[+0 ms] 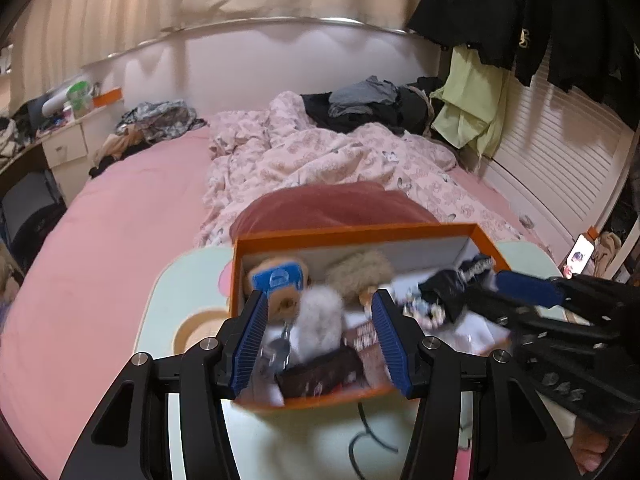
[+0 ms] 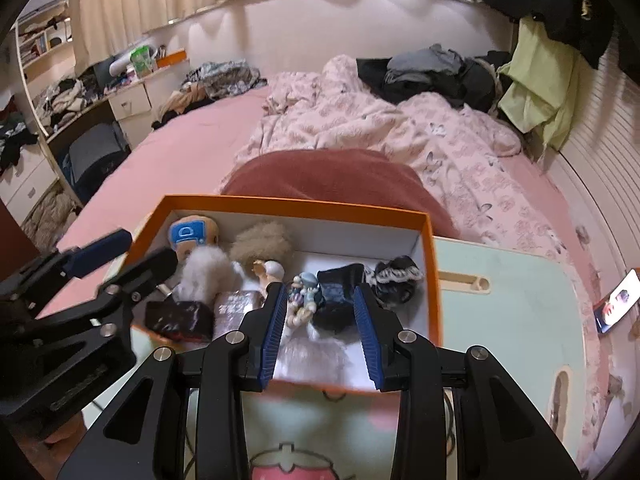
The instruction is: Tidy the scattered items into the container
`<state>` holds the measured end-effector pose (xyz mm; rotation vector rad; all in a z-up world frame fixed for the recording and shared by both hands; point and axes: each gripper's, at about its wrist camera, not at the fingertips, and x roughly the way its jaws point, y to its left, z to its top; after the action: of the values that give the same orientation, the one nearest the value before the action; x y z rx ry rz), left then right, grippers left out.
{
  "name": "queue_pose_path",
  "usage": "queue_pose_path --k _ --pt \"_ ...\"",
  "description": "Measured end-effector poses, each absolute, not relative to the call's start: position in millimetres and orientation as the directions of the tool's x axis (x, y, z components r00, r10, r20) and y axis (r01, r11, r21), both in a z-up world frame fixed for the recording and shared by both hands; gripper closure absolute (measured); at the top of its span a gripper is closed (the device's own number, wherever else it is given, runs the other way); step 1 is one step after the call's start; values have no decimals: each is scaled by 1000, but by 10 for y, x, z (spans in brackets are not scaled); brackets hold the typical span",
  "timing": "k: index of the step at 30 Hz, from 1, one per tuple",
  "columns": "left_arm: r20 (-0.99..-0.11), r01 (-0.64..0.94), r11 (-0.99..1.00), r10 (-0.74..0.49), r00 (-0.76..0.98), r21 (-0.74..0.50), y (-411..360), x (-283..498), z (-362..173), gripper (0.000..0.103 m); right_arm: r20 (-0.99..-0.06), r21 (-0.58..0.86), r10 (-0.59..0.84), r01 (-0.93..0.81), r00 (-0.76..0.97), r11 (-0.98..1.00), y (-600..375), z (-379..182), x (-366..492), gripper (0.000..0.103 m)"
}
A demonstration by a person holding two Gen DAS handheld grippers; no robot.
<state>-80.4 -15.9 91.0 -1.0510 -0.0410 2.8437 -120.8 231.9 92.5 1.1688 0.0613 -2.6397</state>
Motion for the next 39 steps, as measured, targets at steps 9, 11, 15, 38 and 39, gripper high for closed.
queue_pose_path --k 9,11,15,38,39 --pt "-667 -114 -990 139 -732 -81 3 -26 383 36 -722 69 -207 230 -660 -971 2528 546 -423 53" --pt "-663 -77 -996 90 -743 -48 25 80 286 36 -741 63 -175 192 -648 -979 2588 384 -319 53" --pt "-683 -72 -997 41 -729 17 123 77 130 22 -767 66 -156 165 -623 -984 2666 161 -266 45" --pt "-722 11 -1000 -11 -692 5 10 30 16 1 -779 -3 -75 123 -622 -992 2665 46 -268 0" --pt "-723 12 -1000 -12 -691 6 5 32 15 1 -779 -2 -75 123 -623 -992 2667 46 -269 0"
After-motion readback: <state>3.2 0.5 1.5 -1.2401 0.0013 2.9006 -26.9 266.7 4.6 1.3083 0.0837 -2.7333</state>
